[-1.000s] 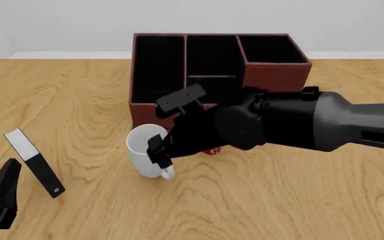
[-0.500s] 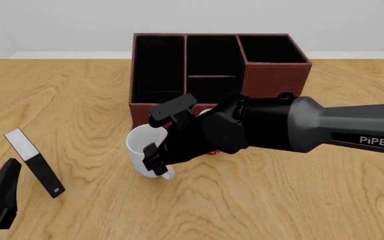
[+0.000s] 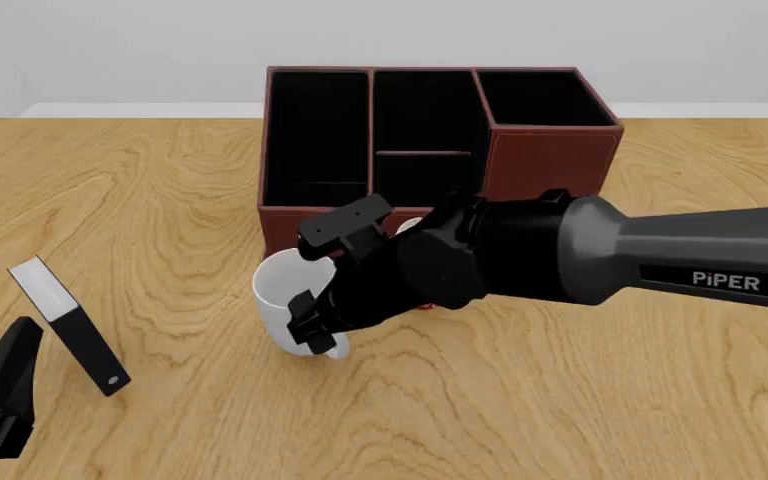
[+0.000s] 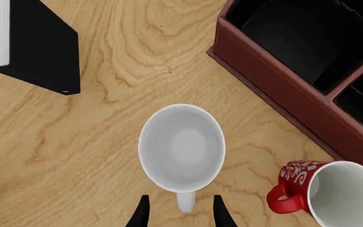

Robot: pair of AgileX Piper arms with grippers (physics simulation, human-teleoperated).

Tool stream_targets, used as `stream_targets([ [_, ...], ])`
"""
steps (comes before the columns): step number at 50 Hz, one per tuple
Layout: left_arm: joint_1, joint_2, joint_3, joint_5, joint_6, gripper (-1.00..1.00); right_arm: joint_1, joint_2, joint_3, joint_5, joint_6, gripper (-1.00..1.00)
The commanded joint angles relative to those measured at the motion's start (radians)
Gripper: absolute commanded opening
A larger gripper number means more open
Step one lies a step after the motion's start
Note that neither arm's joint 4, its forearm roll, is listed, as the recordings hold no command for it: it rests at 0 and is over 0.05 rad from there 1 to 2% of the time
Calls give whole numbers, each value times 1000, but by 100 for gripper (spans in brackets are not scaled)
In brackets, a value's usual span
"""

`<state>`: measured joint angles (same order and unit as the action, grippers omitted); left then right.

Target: Pick up the white mug and place it to the right of the caddy.

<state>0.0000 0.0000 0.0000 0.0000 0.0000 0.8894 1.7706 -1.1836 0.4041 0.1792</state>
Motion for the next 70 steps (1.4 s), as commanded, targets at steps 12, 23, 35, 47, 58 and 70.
stream_targets([
  [12,0,0,0,0,0,100,5,27,2,-14,14,100],
  [23,0,0,0,0,0,100,6,40,10,-26,28,100],
  [35,0,0,0,0,0,100,5,52,12,-35,35,100],
  [47,0,0,0,0,0,100,3,64,22,-51,46,100],
  [58,0,0,0,0,0,100,7,75,24,-59,54,100],
  [70,0,0,0,0,0,100,13,82,15,-56,43,-100],
])
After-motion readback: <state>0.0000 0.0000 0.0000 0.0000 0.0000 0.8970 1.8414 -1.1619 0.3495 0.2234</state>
